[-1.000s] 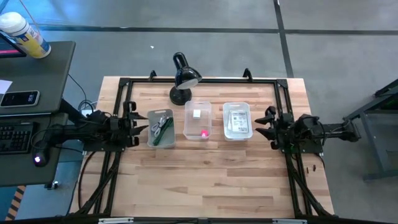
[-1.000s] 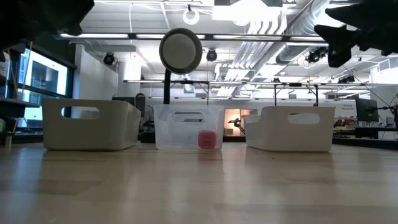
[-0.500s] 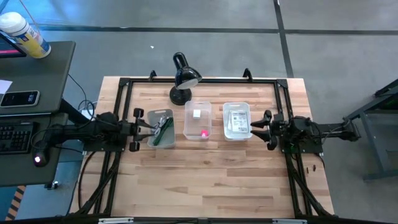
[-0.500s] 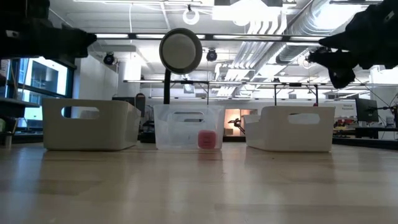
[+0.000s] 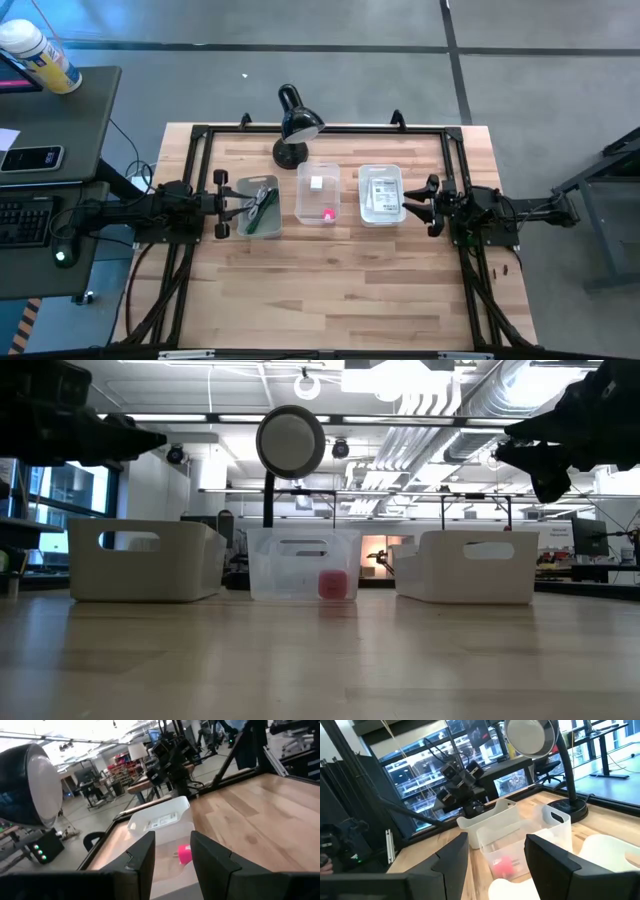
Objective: Pick and place items into bin
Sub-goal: Return to Home Position
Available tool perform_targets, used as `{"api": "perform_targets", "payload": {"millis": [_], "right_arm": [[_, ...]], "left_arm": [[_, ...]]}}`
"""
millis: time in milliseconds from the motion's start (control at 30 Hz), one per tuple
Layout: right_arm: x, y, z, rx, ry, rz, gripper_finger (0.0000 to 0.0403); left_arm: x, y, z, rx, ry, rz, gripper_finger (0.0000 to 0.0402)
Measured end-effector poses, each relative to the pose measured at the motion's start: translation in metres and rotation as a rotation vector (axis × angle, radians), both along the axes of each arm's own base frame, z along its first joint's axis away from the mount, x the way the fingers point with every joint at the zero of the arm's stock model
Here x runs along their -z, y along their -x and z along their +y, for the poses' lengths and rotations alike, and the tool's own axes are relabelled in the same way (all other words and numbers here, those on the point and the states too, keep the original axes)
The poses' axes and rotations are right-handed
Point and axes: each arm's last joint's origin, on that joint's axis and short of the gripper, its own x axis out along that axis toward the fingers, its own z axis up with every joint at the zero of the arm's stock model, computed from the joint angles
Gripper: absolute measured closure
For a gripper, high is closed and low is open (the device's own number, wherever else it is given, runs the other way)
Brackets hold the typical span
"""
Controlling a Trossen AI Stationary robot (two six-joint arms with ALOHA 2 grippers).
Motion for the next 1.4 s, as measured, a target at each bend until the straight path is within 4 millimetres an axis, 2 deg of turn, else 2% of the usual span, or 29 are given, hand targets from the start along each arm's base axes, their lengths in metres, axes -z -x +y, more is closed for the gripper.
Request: {"api": "perform_targets", "payload": {"millis": [200,400,667,1400], "right_arm": [[0.000,0.000,0.000,-0.003,0.004,0.002,0.0219],[0.003,-0.001,0.003,-0.108,-0.001,0.024,0.0219],[0.002,-0.001,0.003,-0.113,0.006,0.024,0.0219],[0.002,-0.001,0.003,-0.114,0.007,0.023,0.0219]], "left_arm": [[0.002,-0.001,0.000,0.005,-0.022,0.026,0.0289],[0.007,-0.006,0.000,0.028,-0.001,0.093,0.0289],[0.016,-0.011,0.001,0.024,0.039,0.183,0.0289],[0.017,-0.011,0.001,0.024,0.038,0.198,0.0289]]}}
